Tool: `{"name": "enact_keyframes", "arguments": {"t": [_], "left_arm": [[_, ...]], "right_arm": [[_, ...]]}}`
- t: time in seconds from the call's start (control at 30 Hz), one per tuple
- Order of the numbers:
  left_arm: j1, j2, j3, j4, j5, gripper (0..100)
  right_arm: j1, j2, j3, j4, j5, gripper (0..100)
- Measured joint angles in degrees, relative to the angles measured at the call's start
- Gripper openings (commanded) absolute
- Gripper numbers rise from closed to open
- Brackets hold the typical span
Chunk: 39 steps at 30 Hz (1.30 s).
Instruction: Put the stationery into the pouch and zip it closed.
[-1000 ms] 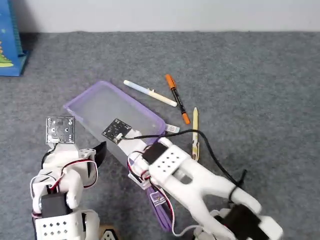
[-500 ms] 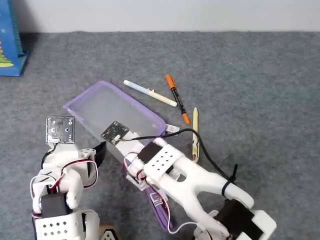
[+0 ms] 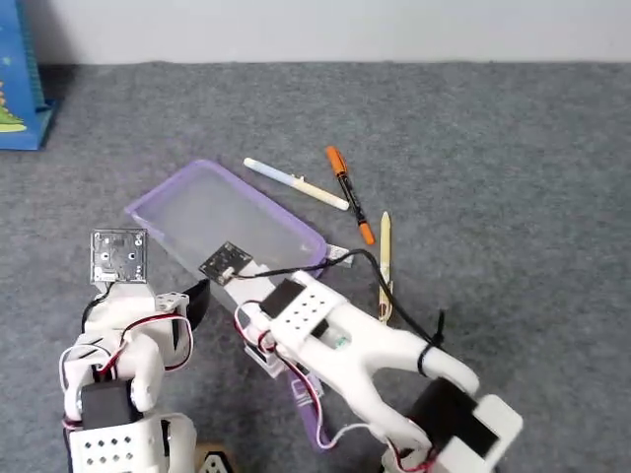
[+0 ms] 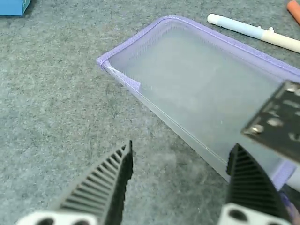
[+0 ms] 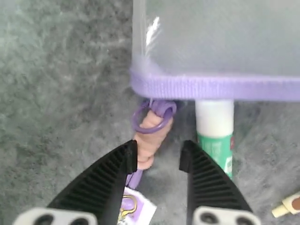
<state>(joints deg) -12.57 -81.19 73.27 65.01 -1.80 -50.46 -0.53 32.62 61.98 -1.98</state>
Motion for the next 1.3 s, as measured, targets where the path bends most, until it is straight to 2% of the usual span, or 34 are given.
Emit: {"name": "enact_keyframes", "arguments": {"t": [0.17,0.37,0.6,0.83,1.03,1.3], "left_arm": [[0.0,0.0,0.0,0.0,0.0,31],[0.0,0.0,0.0,0.0,0.0,31],[0.0,0.0,0.0,0.0,0.0,31],[0.0,0.0,0.0,0.0,0.0,31],[0.0,0.0,0.0,0.0,0.0,32],[2.9,0.0,0.0,0.7,0.0,32]], "right_arm": [[0.0,3.69,-2.46,0.26,-0.18,17.1],[0.0,4.4,-2.9,-0.09,-0.09,0.3],[0.0,3.16,-2.9,0.0,3.16,0.9],[0.0,-11.87,0.7,2.73,7.3,0.9],[4.4,-27.34,1.85,3.78,9.05,0.9],[5.98,-38.07,1.85,3.69,10.2,0.9]]}}
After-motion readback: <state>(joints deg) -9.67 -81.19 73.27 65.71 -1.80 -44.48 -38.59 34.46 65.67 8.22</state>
